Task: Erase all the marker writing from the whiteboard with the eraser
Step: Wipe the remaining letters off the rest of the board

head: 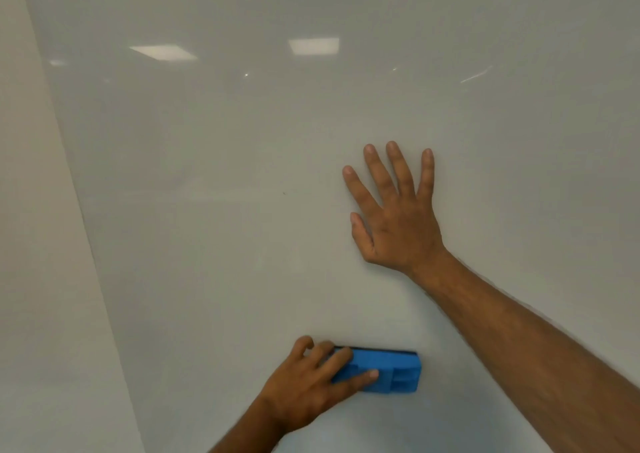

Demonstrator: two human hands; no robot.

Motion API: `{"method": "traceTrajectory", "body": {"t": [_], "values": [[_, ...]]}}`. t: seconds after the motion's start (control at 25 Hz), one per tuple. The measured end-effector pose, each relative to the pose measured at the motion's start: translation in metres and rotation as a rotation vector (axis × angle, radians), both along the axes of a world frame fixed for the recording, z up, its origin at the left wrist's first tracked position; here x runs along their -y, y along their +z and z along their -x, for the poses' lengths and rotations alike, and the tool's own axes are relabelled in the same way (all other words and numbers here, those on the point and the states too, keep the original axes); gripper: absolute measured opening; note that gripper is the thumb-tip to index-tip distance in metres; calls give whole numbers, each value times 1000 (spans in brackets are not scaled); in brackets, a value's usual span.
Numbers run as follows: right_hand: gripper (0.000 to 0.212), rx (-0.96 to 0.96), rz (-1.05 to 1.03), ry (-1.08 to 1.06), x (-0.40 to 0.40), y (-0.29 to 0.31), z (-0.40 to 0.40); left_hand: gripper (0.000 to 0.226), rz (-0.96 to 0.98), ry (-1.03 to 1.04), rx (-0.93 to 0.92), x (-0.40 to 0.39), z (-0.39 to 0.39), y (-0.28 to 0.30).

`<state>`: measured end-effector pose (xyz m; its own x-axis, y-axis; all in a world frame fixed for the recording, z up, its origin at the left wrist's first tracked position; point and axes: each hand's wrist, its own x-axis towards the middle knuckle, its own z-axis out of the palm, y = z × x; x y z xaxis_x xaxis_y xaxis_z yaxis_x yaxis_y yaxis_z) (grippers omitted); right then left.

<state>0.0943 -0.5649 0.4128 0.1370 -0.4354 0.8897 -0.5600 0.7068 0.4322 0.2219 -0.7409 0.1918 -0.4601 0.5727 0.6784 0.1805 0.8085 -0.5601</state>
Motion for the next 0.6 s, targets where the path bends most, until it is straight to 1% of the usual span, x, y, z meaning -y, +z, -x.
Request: {"method": "traceTrajectory", "body": {"t": [0.12,0.2,0.28,0.36,0.44,0.56,0.6], "values": [[65,-35,-45,9,-10,1,6,58,116,-41,107,-6,-2,-21],[65,-61,-60,10,-20,4,11,57,157,-48,109,-7,-1,-22],[66,-81,-58,9,-32,6,16,51,149,-33,75,-9,0,-14],[69,-80,-35,-1,-46,10,21,51,101,-14,7,-12,3,-2],[72,-69,0,-17,-61,14,27,54,13,15,-97,-19,7,17],[75,-49,55,-45,-84,22,38,61,-226,44,-253,-32,16,56],[76,-42,78,-59,-93,25,42,60,-302,48,-287,-37,18,67]]}}
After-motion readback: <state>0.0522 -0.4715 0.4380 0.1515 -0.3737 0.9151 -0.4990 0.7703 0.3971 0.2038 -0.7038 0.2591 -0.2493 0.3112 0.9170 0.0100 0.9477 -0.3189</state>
